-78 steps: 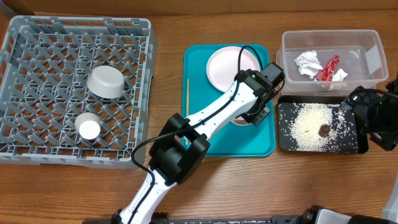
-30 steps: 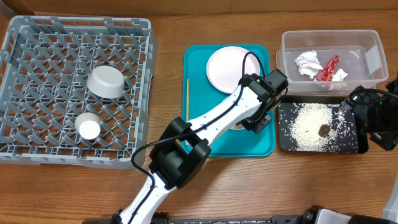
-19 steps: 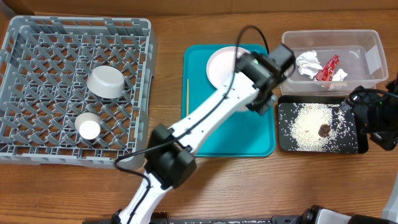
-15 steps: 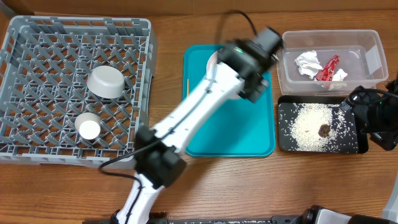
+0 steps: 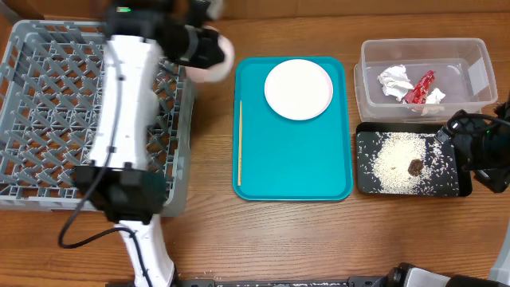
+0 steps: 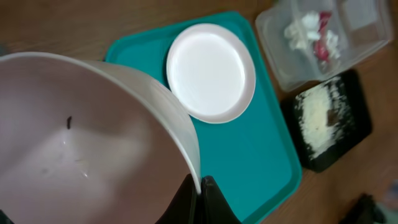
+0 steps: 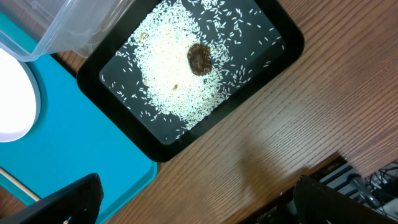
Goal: Sort waste into correct bins and load items into the dishwasher
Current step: 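Lift the pink-rimmed bowl and carry it over the rack, then set the pink-rimmed bowl on its side in the rack and release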
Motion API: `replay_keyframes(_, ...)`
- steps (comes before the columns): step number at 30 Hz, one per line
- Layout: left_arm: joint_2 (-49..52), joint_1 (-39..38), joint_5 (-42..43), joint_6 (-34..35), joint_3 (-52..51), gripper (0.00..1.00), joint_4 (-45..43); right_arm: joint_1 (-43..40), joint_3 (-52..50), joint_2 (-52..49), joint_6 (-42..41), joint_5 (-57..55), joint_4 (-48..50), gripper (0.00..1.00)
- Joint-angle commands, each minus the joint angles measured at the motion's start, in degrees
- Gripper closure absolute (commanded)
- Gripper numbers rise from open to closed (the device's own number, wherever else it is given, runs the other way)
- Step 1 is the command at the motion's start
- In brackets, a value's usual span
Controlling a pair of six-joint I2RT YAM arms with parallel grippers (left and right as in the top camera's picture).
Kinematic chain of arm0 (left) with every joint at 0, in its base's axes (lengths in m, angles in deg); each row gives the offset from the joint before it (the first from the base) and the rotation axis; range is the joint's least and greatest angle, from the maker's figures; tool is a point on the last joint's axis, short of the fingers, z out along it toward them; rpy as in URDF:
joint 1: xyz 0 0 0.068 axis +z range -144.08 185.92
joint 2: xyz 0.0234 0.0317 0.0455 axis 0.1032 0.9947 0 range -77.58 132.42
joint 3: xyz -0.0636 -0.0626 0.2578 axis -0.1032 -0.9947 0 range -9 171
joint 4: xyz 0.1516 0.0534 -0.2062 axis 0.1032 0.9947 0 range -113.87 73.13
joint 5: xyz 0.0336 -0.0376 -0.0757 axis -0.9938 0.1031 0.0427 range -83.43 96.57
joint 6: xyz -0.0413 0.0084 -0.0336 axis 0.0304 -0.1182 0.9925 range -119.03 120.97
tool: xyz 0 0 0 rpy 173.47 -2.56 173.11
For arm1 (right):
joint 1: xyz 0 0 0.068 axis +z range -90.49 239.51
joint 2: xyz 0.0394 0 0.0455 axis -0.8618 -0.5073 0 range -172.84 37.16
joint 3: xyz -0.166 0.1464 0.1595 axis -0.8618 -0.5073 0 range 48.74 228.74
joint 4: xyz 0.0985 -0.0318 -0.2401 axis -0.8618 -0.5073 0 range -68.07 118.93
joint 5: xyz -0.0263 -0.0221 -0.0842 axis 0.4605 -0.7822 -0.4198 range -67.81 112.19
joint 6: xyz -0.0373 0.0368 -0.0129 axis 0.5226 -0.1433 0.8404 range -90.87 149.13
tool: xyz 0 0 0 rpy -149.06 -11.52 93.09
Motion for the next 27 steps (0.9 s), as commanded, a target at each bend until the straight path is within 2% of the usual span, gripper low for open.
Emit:
replay_keyframes(1, 0.3, 6.9, 15.7, -5.1, 1.2, 0.96, 0.0, 0.2, 0.4, 0.3, -0.1, -0.7, 0.2, 0.00)
replay_keyframes(11, 7.5, 20.3, 32.0, -5.6, 1.1, 0.96, -0.6, 0.2, 0.4, 0.3, -0.1, -0.7, 0.2, 0.00)
replay_keyframes(21, 15.8, 23.1, 46.4, -5.6, 1.1, 0.96, -6.2, 0.2, 0.4, 0.3, -0.1, -0.7, 0.1, 0.00)
replay_keyframes(27, 19.6, 23.8, 46.5, -5.5, 1.1, 0.96, -8.0, 0.2, 0.4, 0.3, -0.1, -0.7, -0.1, 0.00)
